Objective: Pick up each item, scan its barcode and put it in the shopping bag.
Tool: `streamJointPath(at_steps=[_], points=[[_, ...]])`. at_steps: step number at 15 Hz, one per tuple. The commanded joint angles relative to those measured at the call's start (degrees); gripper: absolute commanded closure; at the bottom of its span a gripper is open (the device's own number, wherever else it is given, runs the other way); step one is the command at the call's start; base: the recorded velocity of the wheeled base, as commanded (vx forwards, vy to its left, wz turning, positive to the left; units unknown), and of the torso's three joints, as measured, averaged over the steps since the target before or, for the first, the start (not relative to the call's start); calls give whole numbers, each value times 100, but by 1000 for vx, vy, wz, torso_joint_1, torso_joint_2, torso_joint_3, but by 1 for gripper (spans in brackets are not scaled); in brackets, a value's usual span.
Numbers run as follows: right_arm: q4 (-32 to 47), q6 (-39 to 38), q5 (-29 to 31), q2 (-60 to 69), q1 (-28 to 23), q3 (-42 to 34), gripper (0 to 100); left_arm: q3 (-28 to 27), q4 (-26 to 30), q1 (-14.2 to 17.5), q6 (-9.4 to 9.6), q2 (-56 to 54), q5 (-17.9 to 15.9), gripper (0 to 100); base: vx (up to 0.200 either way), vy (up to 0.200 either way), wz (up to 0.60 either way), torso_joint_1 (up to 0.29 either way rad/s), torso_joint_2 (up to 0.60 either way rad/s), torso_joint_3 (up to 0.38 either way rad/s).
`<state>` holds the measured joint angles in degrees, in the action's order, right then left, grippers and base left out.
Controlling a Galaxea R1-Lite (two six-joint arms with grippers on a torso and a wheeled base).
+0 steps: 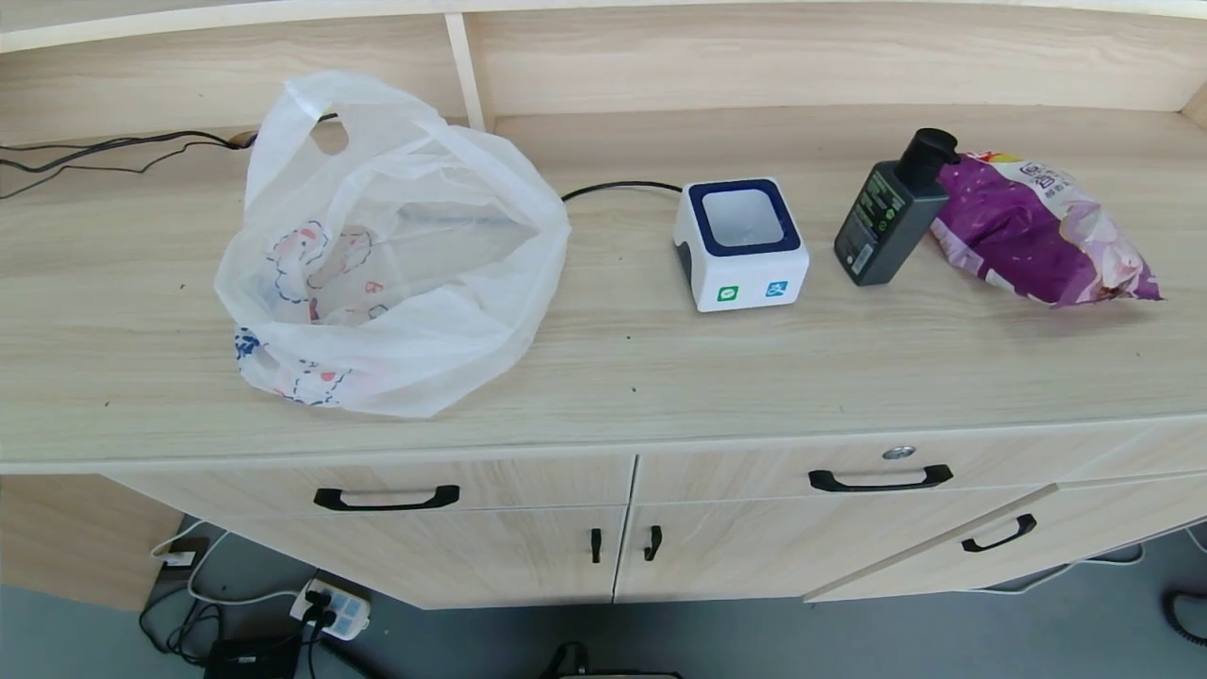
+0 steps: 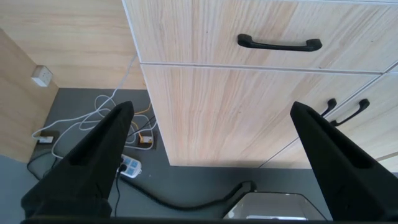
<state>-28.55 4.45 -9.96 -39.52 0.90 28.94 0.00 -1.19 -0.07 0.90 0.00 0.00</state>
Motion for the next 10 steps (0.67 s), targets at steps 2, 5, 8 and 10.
streamJointPath(at_steps=[2,5,8,10], points=[[-3895,109,-199,-4178,692,1272,0,0,-4,-1,-2,9,0,0,0,0,0,0,0,0],[-4317,425,-199,-4863,938,1386,0,0,-4,-1,-2,9,0,0,0,0,0,0,0,0],[-4387,425,-129,-5101,1149,1096,0,0,-4,-1,-2,9,0,0,0,0,0,0,0,0],[-4387,399,-129,-5285,1123,1333,0,0,-4,-1,-2,9,0,0,0,0,0,0,0,0]])
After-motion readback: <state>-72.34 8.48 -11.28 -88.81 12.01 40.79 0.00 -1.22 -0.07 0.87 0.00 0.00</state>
